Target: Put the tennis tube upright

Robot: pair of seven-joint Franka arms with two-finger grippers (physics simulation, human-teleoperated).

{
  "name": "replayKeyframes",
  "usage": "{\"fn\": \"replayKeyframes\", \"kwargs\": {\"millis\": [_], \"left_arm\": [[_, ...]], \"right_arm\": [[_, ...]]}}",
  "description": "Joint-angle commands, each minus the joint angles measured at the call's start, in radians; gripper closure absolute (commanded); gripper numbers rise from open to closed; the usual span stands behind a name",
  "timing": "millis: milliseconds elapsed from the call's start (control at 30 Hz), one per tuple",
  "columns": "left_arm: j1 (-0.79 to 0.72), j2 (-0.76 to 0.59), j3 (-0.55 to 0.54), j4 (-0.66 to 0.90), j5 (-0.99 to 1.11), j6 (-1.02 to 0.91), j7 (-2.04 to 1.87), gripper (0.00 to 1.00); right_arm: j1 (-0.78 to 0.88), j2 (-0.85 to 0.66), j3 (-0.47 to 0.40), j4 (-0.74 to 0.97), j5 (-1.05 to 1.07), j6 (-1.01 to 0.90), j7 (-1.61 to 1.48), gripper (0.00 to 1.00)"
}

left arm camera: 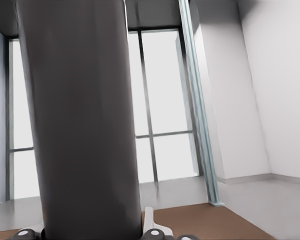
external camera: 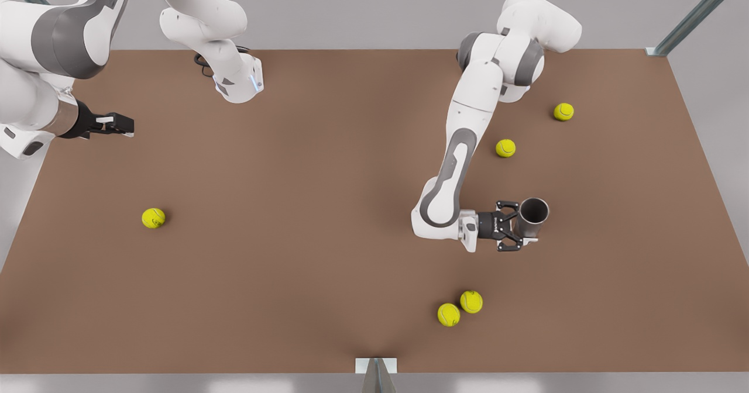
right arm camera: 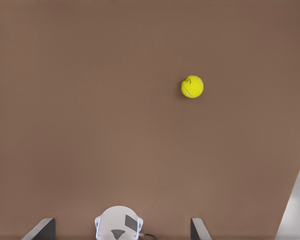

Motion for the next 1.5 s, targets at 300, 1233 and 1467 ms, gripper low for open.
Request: {"fn": "replayKeyframes", "kwargs": {"millis": [300,1233,1467], "left_arm": [[0.001,-0.006,-0.007,-0.031,-0.071,0.108,0.163,0.32],[0.000,-0.005,0.001,-0.034,-0.166,0.246,-0.274,0.32],[0.001,0.034,0.001,-0.028,-0.185,0.262,-0.310,0.32]], "right_arm": [[0.000,-0.012,-0.001,0.001,-0.001,0.020,0.001,0.00],[0.001,-0.001,0.001,-0.001,0.001,0.020,0.001,0.00],[0.001,-0.001,0.001,-0.002,0.002,0.020,0.001,0.00]]}}
